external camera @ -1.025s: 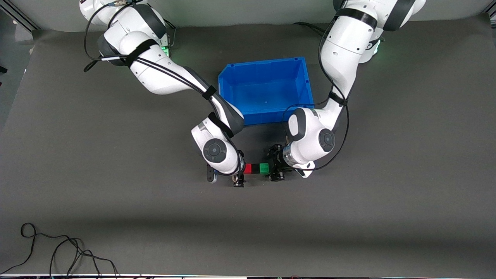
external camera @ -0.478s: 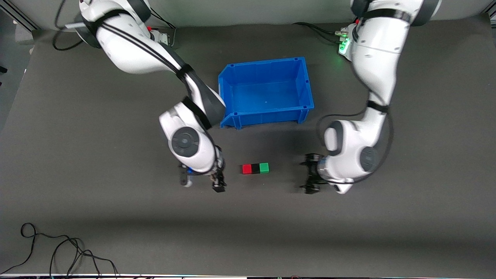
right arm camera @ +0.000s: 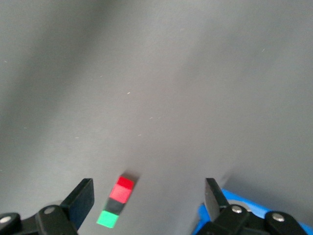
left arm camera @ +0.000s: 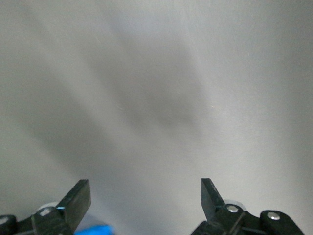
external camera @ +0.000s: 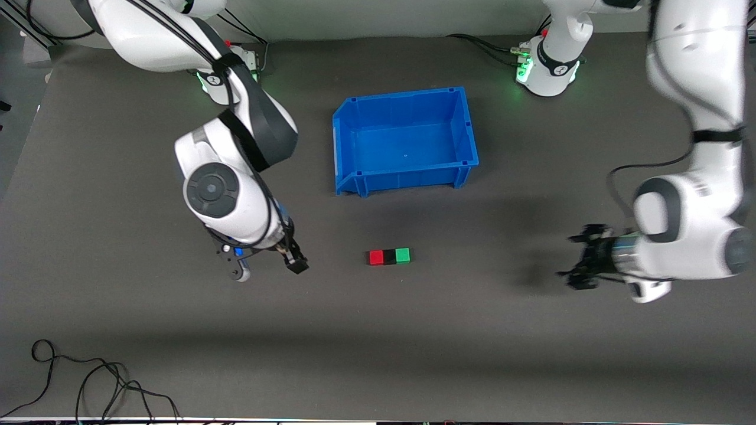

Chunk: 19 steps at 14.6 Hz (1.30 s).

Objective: Attach green and red cubes to black cube

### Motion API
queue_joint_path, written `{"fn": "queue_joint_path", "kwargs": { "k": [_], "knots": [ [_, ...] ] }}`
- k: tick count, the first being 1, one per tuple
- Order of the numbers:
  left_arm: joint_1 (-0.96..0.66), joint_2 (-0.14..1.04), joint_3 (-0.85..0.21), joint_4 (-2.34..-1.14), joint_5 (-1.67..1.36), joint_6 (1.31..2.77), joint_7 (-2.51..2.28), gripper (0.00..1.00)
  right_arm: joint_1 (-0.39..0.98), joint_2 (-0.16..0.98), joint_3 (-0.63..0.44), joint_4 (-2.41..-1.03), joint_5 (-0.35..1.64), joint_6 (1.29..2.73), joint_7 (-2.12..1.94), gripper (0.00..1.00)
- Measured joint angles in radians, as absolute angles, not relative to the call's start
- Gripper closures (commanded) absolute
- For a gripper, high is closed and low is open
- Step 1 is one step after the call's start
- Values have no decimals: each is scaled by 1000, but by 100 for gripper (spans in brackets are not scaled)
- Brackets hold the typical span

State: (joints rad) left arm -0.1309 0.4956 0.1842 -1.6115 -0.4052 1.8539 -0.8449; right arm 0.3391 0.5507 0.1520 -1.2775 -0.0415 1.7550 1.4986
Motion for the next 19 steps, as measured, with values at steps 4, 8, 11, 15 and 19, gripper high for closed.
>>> {"fn": "queue_joint_path", "kwargs": {
  "k": [4,8,11,15,19],
  "knots": [
    [-101,366,183,-1611,-282,1724,-668,0,279,378,151,-1442,-42,1749,1268,0],
    [-112,284,170,-1571,-186,1597,-485,0,198,159,148,-1603,-42,1746,950,0],
    [-121,262,154,-1512,-155,1561,-274,0,103,17,144,-1697,-42,1735,656,0],
    [-168,221,140,-1490,-77,1561,-40,0,55,-64,59,-1720,-42,1652,292,0],
    [-177,181,141,-1486,-55,1566,21,0,54,-68,21,-1669,-42,1631,188,0]
  ]
}}
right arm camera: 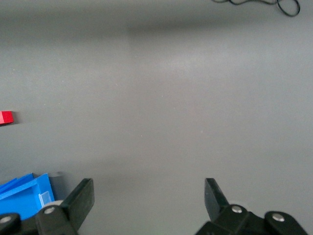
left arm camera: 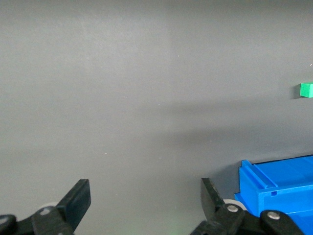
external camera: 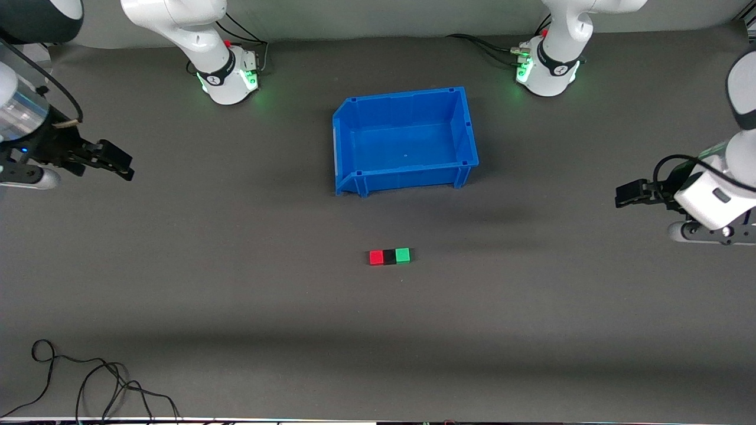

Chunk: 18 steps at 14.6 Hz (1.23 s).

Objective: Attach green and red cubes to black cube

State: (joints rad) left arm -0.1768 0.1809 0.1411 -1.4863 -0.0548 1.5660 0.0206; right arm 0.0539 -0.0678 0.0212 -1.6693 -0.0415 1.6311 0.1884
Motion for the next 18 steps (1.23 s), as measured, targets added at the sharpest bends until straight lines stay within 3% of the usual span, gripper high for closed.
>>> {"fn": "queue_joint_path", "kwargs": {
  "k": [9,13,18],
  "knots": [
    [-169,73,137,-1588,-44,1640,26,0,78,-66,17,-1640,14,1569,172,0],
    [-27,60,-2,-1590,-43,1640,26,0,100,-60,16,-1637,14,1569,172,0],
    [-6,58,-23,-1592,-43,1637,26,0,99,-35,6,-1604,14,1568,162,0]
  ]
}}
